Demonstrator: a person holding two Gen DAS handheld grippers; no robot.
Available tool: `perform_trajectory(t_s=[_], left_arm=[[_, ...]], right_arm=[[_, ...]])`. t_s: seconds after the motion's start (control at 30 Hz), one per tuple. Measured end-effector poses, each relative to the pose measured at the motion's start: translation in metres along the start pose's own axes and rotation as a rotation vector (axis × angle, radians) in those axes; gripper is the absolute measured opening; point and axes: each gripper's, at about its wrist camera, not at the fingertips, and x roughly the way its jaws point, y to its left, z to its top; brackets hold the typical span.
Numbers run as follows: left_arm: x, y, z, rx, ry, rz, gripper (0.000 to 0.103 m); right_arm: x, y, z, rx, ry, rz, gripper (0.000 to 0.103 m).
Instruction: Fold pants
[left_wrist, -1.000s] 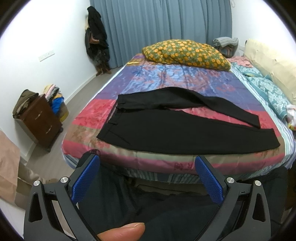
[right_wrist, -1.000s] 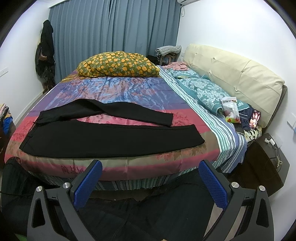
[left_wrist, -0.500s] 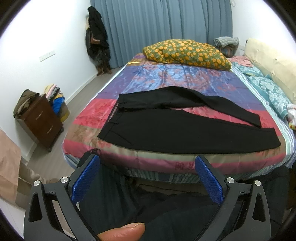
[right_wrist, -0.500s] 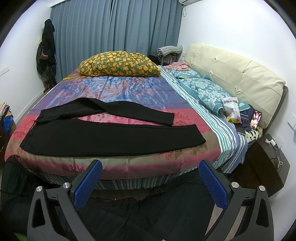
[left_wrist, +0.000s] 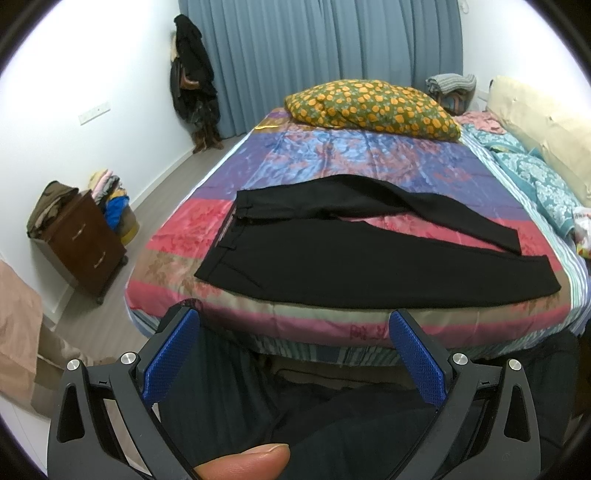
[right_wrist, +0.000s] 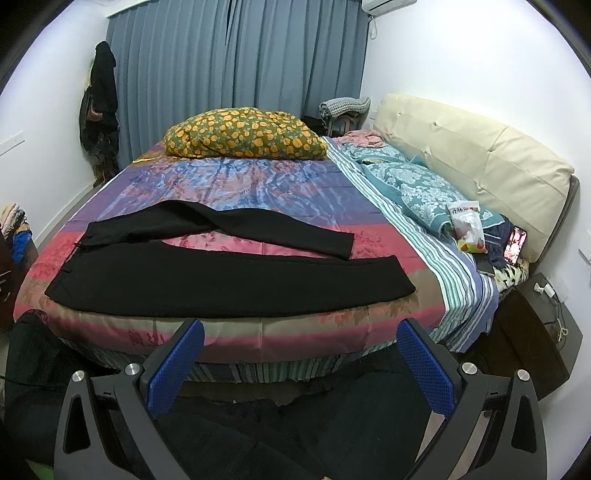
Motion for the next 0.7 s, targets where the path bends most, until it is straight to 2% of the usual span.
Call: perform_trajectory(t_s=[0.7], left_arm=[[-0.0038, -0.0094, 0.0016, 0.024, -0.004, 0.002, 0.103]], right_arm=[[-0.0031, 0.0013, -0.0011, -0.003, -0.012, 0.014, 0.103]])
